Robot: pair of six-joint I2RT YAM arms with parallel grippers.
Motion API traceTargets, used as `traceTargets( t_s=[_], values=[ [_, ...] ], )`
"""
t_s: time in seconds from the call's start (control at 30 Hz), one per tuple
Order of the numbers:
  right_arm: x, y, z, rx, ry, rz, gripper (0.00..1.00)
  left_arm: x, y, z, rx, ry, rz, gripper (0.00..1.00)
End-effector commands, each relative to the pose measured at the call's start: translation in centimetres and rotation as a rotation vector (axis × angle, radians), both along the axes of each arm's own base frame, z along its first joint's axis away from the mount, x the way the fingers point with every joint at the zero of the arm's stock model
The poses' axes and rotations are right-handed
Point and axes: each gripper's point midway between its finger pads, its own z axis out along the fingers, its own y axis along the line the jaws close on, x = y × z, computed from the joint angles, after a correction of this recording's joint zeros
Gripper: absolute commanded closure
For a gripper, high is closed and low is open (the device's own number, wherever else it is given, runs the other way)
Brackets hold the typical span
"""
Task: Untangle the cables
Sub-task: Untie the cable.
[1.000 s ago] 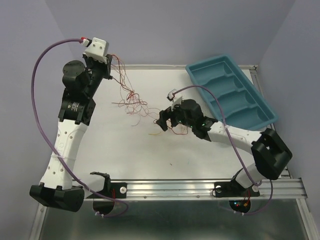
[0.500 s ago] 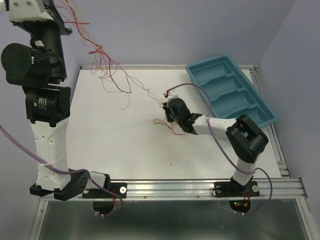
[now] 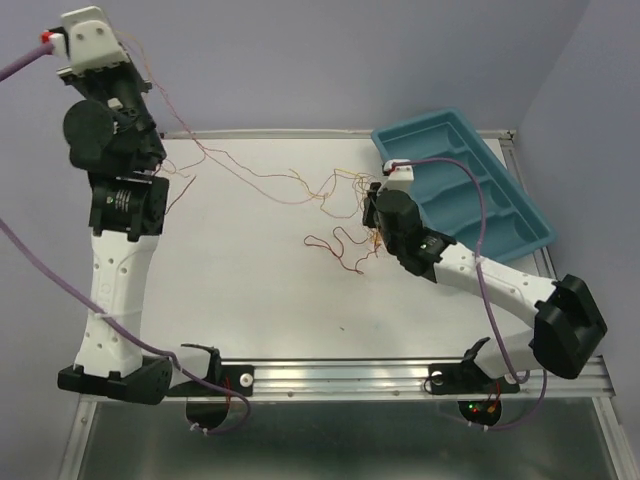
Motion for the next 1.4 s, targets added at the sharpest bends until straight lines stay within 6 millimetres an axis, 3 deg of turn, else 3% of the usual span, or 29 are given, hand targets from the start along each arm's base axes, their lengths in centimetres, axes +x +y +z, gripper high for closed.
traceTargets(
  t_s=[0.0,0.03,0.1,0.13,0.17,0.2,0.23,0.3,0.33,0.43,0.47,0.53,0.57,0.6,0.63,0.67,0.73,0.8,0.83,0.87,0.93,1.0,1.03,1.1,1.13,1.23,1.33,1.37],
  values=[
    [-0.8,-1.1,2.3,0.026,-0.056,-0.010,0.73,5.6,-2.4,-6.4,0.054,0.156,-0.079,0.97],
    [-1.1,-1.2,2.2,0.027,-0.056,-0.005,0.72,7.1,-2.8,-9.2,0.067,0.218,-0.087,0.97],
    [-1.4,-1.6,3.1,0.048,-0.073,-0.006,0.71,8.8,-3.0,-12.4,0.089,0.300,-0.073,0.97],
    [-1.5,-1.4,3.3,0.053,-0.075,0.006,0.67,9.5,-3.0,-13.6,0.095,0.329,-0.063,0.97],
    [-1.7,-1.5,3.6,0.055,-0.081,0.010,0.58,10.6,-2.5,-15.5,0.093,0.374,-0.021,0.97],
    [-1.7,-1.4,3.5,0.055,-0.078,0.014,0.65,11.1,-2.2,-16.1,0.088,0.388,-0.003,0.97],
    [-1.8,-1.3,3.5,0.055,-0.076,0.024,0.79,12.2,-1.9,-17.9,0.093,0.434,0.016,0.97],
    [-1.7,-1.0,3.5,0.052,-0.076,0.033,0.89,13.2,-1.9,-19.5,0.103,0.478,0.012,0.97],
    [-1.8,-0.8,3.3,0.051,-0.070,0.047,0.99,13.7,-2.1,-20.3,0.112,0.498,-0.001,0.97],
    [-2.0,0.1,3.4,0.062,-0.064,0.100,0.99,15.1,-2.3,-23.3,0.137,0.585,-0.001,0.96],
    [-2.3,0.8,3.7,0.061,-0.071,0.144,0.99,15.7,-2.4,-24.5,0.149,0.619,-0.001,0.91],
    [-2.9,2.1,3.9,0.078,-0.071,0.230,0.99,16.0,-2.3,-26.0,0.159,0.660,-0.004,0.58],
    [-3.1,2.4,4.0,0.083,-0.075,0.253,0.99,16.0,-2.4,-26.6,0.161,0.678,-0.008,0.35],
    [-3.3,3.1,4.2,0.091,-0.083,0.291,0.96,15.8,-2.8,-26.9,0.174,0.690,-0.038,0.14],
    [-3.4,3.3,4.3,0.093,-0.084,0.308,0.95,15.6,-3.2,-26.8,0.176,0.683,-0.064,0.03],
    [-3.5,3.7,4.4,0.091,-0.088,0.330,0.94,15.3,-3.6,-26.8,0.187,0.680,-0.095,0.01],
    [-3.7,4.0,4.6,0.100,-0.089,0.350,0.91,14.6,-5.1,-27.5,0.233,0.693,-0.193,0.01],
    [-3.6,3.8,4.6,0.112,-0.085,0.330,0.89,13.1,-8.1,-26.8,0.295,0.667,-0.380,0.01],
    [-3.3,3.4,4.5,0.107,-0.086,0.301,0.89,12.2,-11.3,-28.3,0.361,0.674,-0.572,0.01],
    [-3.2,3.3,4.4,0.105,-0.086,0.292,0.89,10.4,-12.9,-28.1,0.399,0.659,-0.669,0.01],
    [-3.1,3.2,4.3,0.102,-0.084,0.281,0.89,8.0,-16.4,-30.9,0.508,0.690,-0.855,0.01],
    [-3.1,3.1,4.3,0.105,-0.083,0.276,0.89,4.4,-20.8,-32.4,0.621,0.674,-1.032,0.01],
    [-2.9,2.9,4.2,0.105,-0.082,0.263,0.89,3.0,-22.1,-34.9,0.654,0.707,-1.083,0.01],
    [-2.9,2.7,4.2,0.103,-0.082,0.253,0.90,1.1,-23.3,-34.7,0.712,0.630,-1.129,0.01],
    [-2.8,2.6,4.4,0.106,-0.087,0.245,0.90,-0.4,-24.4,-35.9,0.740,0.607,-1.200,0.01],
    [-2.9,2.5,4.3,0.107,-0.086,0.243,0.90,-2.0,-26.0,-38.1,0.734,0.632,-1.283,0.01],
    [-2.9,2.6,4.4,0.113,-0.086,0.246,0.90,-2.5,-27.8,-40.8,0.711,0.692,-1.332,0.02],
    [-2.9,2.5,4.5,0.113,-0.087,0.245,0.90,-1.7,-28.1,-41.7,0.703,0.715,-1.302,0.03]
  ],
)
